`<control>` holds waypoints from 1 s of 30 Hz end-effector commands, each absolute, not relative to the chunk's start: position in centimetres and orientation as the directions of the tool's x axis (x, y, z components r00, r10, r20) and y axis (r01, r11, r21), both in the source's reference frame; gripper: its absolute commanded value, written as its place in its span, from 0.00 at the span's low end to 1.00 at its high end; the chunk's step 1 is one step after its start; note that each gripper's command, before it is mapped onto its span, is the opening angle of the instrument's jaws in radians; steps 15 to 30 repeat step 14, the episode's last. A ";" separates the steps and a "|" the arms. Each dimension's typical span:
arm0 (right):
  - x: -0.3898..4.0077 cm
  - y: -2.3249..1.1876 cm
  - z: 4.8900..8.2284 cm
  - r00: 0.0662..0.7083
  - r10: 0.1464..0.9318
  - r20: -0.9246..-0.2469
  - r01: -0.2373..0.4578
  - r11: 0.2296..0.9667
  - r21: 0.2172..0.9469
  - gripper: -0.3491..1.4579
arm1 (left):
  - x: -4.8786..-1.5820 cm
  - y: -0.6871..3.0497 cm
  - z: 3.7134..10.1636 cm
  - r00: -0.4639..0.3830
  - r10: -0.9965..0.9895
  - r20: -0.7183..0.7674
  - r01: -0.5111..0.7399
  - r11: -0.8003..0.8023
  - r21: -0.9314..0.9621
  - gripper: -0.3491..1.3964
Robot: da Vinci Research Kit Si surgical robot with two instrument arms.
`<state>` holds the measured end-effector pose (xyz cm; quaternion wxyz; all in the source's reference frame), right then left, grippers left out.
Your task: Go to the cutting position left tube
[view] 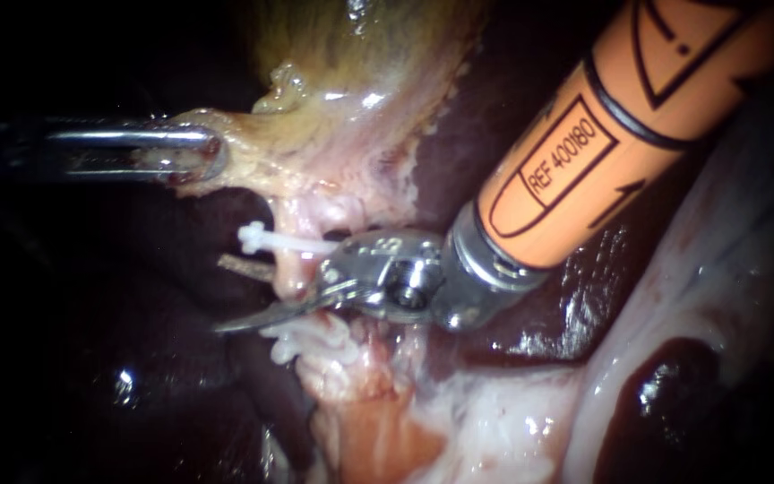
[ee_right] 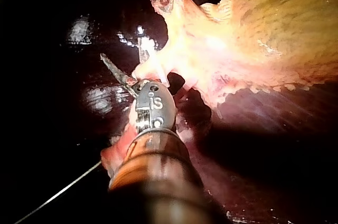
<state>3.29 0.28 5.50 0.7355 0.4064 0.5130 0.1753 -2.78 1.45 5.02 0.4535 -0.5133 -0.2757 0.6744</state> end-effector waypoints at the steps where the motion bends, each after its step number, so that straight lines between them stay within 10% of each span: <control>1: 3.29 0.28 5.47 0.412 0.673 -0.614 0.167 0.607 0.777 0.98 | -2.79 1.45 5.01 -0.062 0.895 -0.443 -0.328 -0.437 -0.838 0.00; 30: 3.28 0.31 5.57 0.411 0.682 -0.605 0.157 0.601 0.784 0.98 | -2.79 1.46 5.02 -0.062 0.895 -0.443 -0.328 -0.437 -0.838 0.00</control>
